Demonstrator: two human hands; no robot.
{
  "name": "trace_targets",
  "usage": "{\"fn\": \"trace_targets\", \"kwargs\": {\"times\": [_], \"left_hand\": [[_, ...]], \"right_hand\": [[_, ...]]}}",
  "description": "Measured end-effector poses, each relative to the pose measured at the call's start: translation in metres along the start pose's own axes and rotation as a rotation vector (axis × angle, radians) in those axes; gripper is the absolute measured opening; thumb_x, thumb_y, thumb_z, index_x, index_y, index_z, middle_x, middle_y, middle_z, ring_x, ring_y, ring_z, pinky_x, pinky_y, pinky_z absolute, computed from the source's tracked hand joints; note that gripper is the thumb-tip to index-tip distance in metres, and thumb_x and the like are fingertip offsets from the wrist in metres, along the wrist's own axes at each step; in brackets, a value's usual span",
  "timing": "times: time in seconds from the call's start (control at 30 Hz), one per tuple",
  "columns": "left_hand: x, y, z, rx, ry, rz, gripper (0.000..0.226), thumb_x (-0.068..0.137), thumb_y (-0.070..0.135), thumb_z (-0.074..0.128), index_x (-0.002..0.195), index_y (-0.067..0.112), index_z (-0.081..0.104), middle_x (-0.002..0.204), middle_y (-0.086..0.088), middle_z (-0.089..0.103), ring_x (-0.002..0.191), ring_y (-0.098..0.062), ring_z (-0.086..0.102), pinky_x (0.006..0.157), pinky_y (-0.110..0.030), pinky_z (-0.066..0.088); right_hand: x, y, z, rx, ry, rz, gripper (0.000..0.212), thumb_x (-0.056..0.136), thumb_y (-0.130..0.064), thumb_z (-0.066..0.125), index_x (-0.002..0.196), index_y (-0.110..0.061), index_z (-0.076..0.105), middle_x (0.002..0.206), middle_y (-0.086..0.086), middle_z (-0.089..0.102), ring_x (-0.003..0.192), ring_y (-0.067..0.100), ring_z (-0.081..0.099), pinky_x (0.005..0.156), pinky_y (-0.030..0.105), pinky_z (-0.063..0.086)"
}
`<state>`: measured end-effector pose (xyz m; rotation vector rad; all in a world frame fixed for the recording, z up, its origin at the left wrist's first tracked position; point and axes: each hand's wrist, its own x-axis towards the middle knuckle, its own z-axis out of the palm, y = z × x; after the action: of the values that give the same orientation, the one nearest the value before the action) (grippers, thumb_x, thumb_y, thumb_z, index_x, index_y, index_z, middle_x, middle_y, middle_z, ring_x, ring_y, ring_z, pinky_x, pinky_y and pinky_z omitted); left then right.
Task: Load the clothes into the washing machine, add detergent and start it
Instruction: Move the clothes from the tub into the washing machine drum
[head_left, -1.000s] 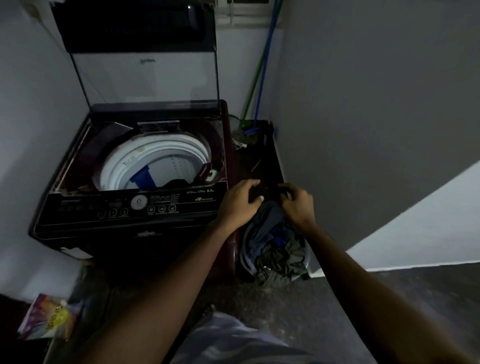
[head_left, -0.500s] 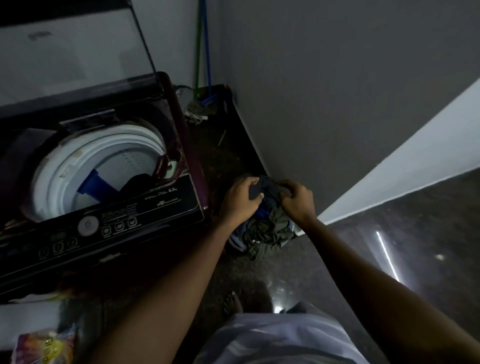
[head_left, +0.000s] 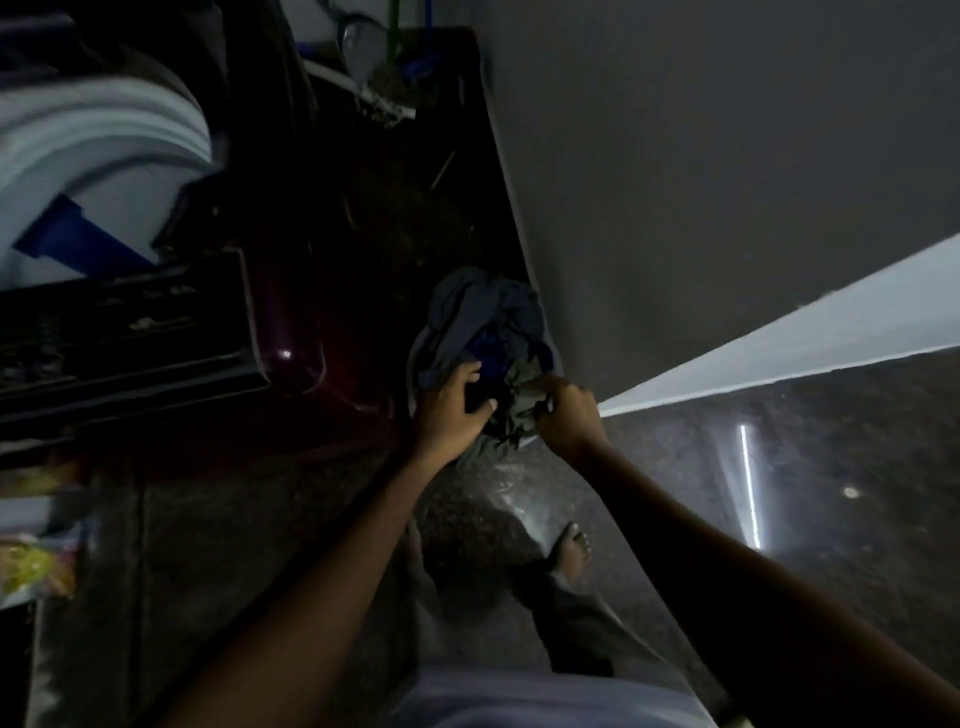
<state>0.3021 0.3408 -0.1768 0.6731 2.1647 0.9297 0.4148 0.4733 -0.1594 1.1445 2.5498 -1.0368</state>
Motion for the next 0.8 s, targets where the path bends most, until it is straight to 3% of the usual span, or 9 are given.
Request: {"fn": "trace_targets", "kwargs": {"times": [0.17,0.37,0.47,0.53,0.6,0.73,0.8], "left_hand": [[0.037,-0.098,0.057,-0.022,0.04,-0.149,0.047,0.092,0.014,0.067,0.136,0.007,0.052,0.133,-0.011,0.058,0.124,-0.026,0.054,0.097,-0.031,0.044],[0.077,-0.216,0.109,0.148,0.089,-0.135,0.037,0.09,0.012,0.068,0.126,0.008,0.06,0.122,-0.009,0.06,0.11,-0.023,0.059,0.083,-0.021,0.037],[0.091,-0.256,0.133,0.157,0.097,-0.149,0.031,0.092,0.009,0.064,0.123,0.006,0.062,0.118,-0.011,0.063,0.107,-0.026,0.061,0.083,-0.019,0.037],[0.095,-0.271,0.143,0.129,0.082,-0.16,0.028,0.093,0.007,0.062,0.121,0.005,0.063,0.116,-0.013,0.064,0.105,-0.028,0.063,0.083,-0.025,0.043],[0.095,-0.276,0.145,0.106,0.065,-0.157,0.028,0.093,0.007,0.062,0.121,0.006,0.063,0.112,-0.01,0.064,0.104,-0.027,0.063,0.086,-0.031,0.048],[0.084,-0.256,0.123,0.016,-0.009,-0.205,0.032,0.096,0.011,0.057,0.128,0.014,0.057,0.094,0.014,0.058,0.102,-0.02,0.062,0.086,-0.034,0.051],[0.074,-0.231,0.106,-0.034,-0.02,-0.224,0.036,0.095,0.01,0.058,0.131,0.013,0.056,0.097,0.01,0.058,0.105,-0.02,0.061,0.085,-0.031,0.048]], "right_hand": [[0.042,0.063,0.081,-0.079,-0.127,-0.035,0.032,0.085,-0.007,0.056,0.115,-0.008,0.067,0.114,0.017,0.067,0.104,0.037,0.062,0.082,0.042,0.054],[0.101,0.131,0.187,-0.249,-0.187,-0.176,0.027,0.086,-0.014,0.055,0.108,-0.011,0.071,0.104,0.016,0.069,0.096,0.037,0.063,0.074,0.039,0.051],[0.119,0.149,0.234,-0.271,-0.225,-0.277,0.031,0.089,-0.034,0.058,0.113,-0.017,0.069,0.107,0.014,0.069,0.103,0.035,0.06,0.081,0.037,0.047],[0.125,0.155,0.254,-0.35,-0.247,-0.288,0.033,0.089,-0.037,0.055,0.117,-0.024,0.067,0.109,0.011,0.068,0.107,0.034,0.058,0.085,0.036,0.045],[0.125,0.153,0.255,-0.267,-0.223,-0.219,0.027,0.087,-0.033,0.059,0.109,-0.026,0.071,0.105,0.009,0.07,0.099,0.032,0.063,0.076,0.035,0.048],[0.104,0.128,0.217,0.038,-0.128,-0.111,0.011,0.088,-0.018,0.061,0.094,-0.011,0.067,0.091,0.01,0.07,0.086,0.029,0.063,0.068,0.036,0.049],[0.087,0.106,0.185,0.164,-0.024,-0.088,0.008,0.089,-0.013,0.06,0.093,-0.007,0.063,0.084,0.008,0.066,0.08,0.025,0.061,0.065,0.032,0.047]]}}
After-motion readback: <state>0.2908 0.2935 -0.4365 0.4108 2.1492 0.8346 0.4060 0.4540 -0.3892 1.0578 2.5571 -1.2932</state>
